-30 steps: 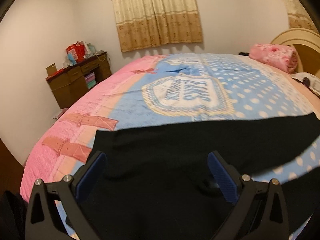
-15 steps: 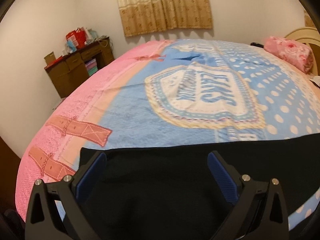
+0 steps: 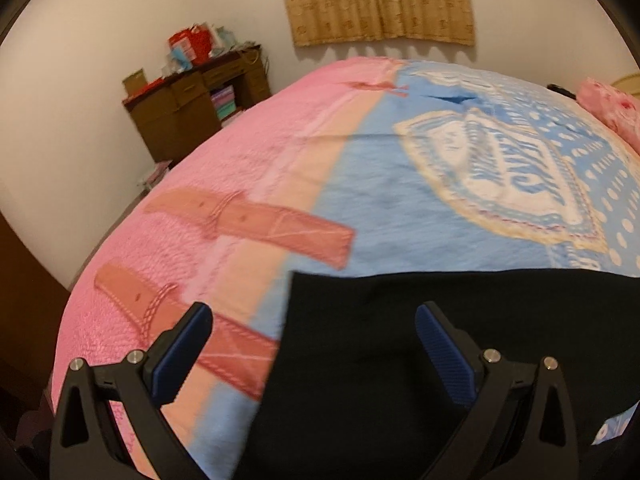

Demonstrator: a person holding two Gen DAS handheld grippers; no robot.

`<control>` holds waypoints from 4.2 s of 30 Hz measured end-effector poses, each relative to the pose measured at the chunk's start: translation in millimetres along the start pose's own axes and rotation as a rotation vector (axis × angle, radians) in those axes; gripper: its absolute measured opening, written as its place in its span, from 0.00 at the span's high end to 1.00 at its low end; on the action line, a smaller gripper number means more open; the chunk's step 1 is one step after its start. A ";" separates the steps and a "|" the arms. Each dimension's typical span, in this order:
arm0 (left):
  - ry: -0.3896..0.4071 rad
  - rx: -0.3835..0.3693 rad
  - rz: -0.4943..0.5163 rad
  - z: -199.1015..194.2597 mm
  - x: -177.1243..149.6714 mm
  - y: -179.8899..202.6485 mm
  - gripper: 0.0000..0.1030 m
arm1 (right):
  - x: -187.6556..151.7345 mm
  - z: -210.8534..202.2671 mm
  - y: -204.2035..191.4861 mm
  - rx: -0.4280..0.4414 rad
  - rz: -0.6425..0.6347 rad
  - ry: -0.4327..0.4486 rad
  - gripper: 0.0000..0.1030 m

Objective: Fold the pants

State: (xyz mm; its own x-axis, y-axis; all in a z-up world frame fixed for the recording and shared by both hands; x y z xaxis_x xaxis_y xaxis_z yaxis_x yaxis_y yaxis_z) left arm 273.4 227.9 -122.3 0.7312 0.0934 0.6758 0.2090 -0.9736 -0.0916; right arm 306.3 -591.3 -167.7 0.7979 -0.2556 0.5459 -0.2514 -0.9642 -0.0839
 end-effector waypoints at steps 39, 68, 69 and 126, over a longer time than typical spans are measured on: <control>0.046 -0.312 -0.007 -13.5 28.6 4.9 0.87 | 3.4 -60.4 -4.3 0.086 0.025 0.168 0.93; 0.091 -0.483 -0.111 -107.3 -109.5 -58.0 0.87 | -184.0 -204.8 61.1 0.326 0.094 0.378 0.93; 0.088 -0.486 -0.113 -108.0 -113.5 -58.4 0.87 | -190.0 -203.2 63.2 0.330 0.100 0.374 0.93; -0.111 -0.374 -0.038 -130.2 -211.3 -36.0 0.41 | -332.1 -167.5 -249.9 0.609 -0.721 -0.065 0.49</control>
State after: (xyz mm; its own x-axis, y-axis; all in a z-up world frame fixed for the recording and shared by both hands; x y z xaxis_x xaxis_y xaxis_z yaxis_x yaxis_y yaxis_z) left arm 26.8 216.2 -166.6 0.7978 0.1333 0.5880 0.0016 -0.9757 0.2190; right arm 12.4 -253.6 -188.4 0.6826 0.4310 0.5901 0.6294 -0.7571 -0.1750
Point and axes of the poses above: each gripper's, at about its wrist camera, not at the fingertips, and z roughly the way its jaws point, y to its right, x to its top, the point moved 9 cm from there along z, roughly the way its jaws point, and after that the axes turned 5 degrees about -x, right-handed, at the moved point
